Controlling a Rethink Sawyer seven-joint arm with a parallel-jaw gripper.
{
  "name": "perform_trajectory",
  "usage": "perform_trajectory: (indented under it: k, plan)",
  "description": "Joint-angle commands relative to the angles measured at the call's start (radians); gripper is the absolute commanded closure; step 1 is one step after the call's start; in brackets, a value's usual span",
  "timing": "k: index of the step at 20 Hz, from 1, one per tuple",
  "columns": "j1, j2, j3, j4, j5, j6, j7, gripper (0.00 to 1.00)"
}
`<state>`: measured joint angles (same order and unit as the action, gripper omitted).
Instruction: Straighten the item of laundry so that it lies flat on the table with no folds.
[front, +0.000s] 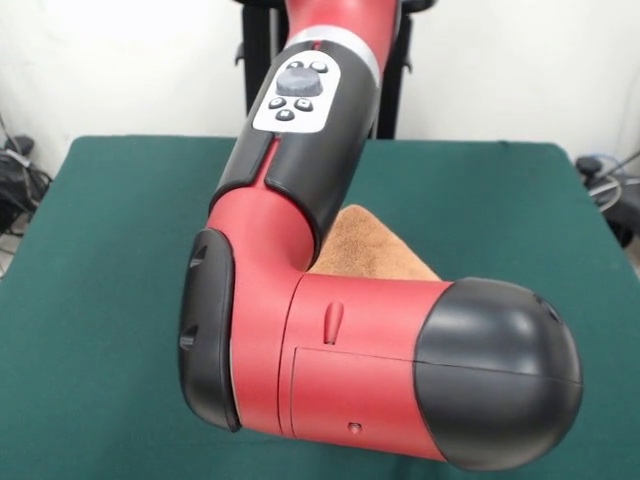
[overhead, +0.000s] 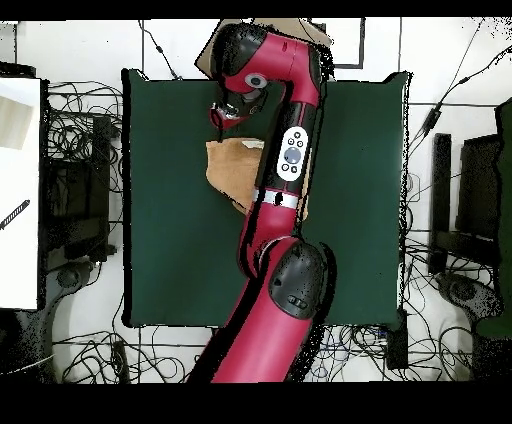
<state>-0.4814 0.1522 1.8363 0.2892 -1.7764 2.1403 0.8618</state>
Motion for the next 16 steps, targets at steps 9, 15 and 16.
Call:
perform_trajectory:
  k: [9, 15, 16]
  plan:
    - [0.033, -0.076, -0.134, -0.043, -0.042, 0.024, 0.244, 0.00]
    - [0.027, -0.104, -0.089, -0.075, -0.120, 0.107, 0.190, 0.00]
    - [0.025, -0.109, -0.081, -0.079, -0.133, 0.118, 0.179, 0.00]
